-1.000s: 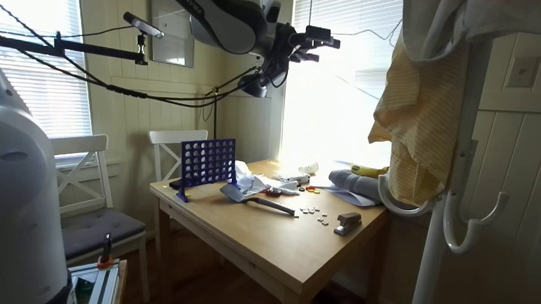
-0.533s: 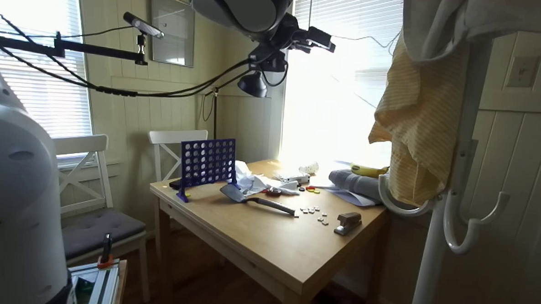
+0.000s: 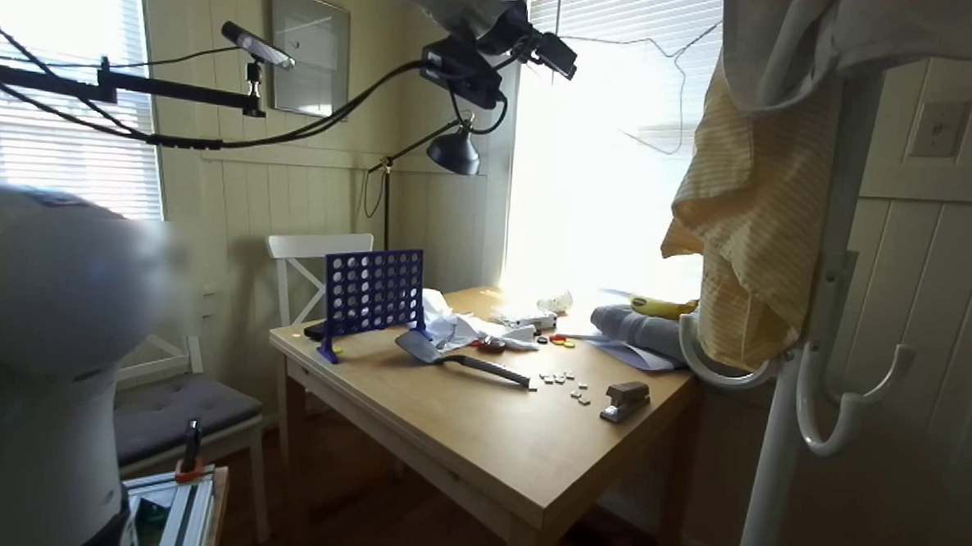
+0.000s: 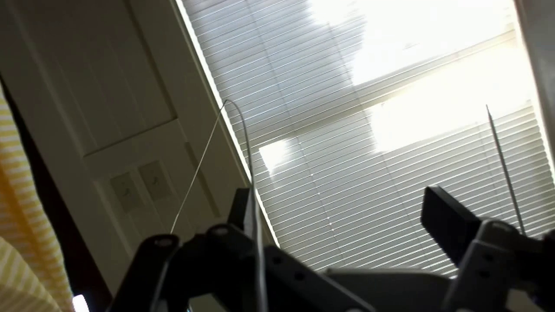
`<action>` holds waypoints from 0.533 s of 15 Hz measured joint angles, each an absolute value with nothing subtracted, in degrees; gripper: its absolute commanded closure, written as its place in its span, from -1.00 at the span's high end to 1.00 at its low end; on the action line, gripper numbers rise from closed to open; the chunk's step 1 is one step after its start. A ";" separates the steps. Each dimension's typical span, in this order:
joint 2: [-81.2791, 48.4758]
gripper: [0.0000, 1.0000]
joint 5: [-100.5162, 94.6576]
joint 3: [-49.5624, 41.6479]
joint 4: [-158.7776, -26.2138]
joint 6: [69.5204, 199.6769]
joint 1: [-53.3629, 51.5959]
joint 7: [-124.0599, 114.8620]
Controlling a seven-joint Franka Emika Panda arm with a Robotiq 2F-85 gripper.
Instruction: Take the hanger off the bottom right hook and hang it on the top left hook
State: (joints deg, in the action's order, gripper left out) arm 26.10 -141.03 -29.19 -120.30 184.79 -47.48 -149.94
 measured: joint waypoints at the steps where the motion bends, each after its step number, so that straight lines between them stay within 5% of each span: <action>1: 26.94 1.00 -142.25 -32.62 -119.73 185.86 -51.71 -151.13; 5: 30.91 1.00 -143.29 -46.01 -119.05 188.91 -67.21 -152.07; 8: 30.50 1.00 -143.37 -49.79 -119.16 188.04 -68.38 -151.28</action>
State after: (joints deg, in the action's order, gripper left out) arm 30.50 -143.37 -49.79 -119.16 188.04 -68.38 -151.28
